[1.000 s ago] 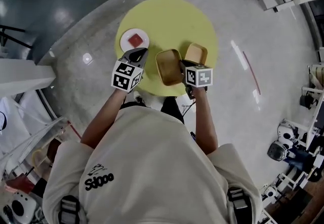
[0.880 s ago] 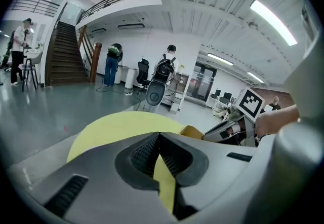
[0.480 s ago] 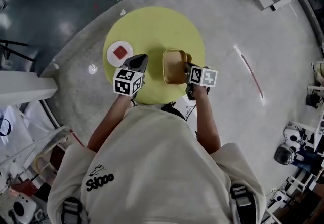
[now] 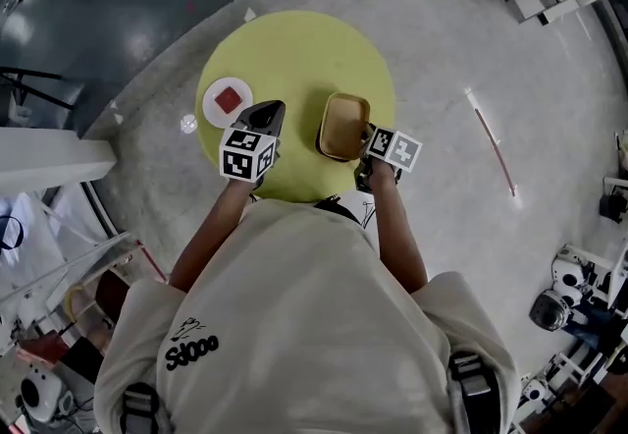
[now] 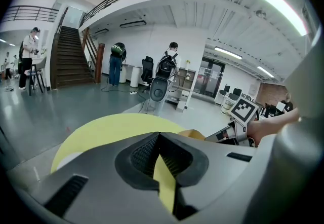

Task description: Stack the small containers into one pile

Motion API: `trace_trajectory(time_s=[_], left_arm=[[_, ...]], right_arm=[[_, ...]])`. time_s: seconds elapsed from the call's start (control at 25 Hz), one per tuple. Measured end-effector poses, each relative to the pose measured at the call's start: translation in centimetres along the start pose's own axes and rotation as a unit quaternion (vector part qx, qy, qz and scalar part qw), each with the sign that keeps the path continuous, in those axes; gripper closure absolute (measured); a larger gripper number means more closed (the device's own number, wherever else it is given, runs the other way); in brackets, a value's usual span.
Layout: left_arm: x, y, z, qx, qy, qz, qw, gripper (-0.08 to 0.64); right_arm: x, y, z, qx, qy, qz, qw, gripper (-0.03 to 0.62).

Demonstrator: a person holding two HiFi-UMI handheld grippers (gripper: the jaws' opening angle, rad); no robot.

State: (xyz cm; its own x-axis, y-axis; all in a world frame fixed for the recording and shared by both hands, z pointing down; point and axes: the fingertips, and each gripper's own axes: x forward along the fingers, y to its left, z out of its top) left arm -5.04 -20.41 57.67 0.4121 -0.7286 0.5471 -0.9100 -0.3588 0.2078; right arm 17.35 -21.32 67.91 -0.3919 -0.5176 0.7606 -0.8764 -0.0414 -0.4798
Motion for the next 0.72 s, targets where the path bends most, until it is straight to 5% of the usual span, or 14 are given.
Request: trace_trajectory(time_s=[0.24, 0.72], left_arm=[[-0.3, 0.1, -0.6, 0.001, 0.005, 0.008, 1.0, 0.554], [-1.6, 0.3, -1.4, 0.009, 0.006, 0.005, 0.9999, 0.554]], right_arm=[[0.3, 0.0, -1.7, 0.054, -0.004, -0.01, 0.998, 0.561], [-0.2, -0.6, -1.4, 0.001, -0.036, -0.034, 0.999, 0.524]])
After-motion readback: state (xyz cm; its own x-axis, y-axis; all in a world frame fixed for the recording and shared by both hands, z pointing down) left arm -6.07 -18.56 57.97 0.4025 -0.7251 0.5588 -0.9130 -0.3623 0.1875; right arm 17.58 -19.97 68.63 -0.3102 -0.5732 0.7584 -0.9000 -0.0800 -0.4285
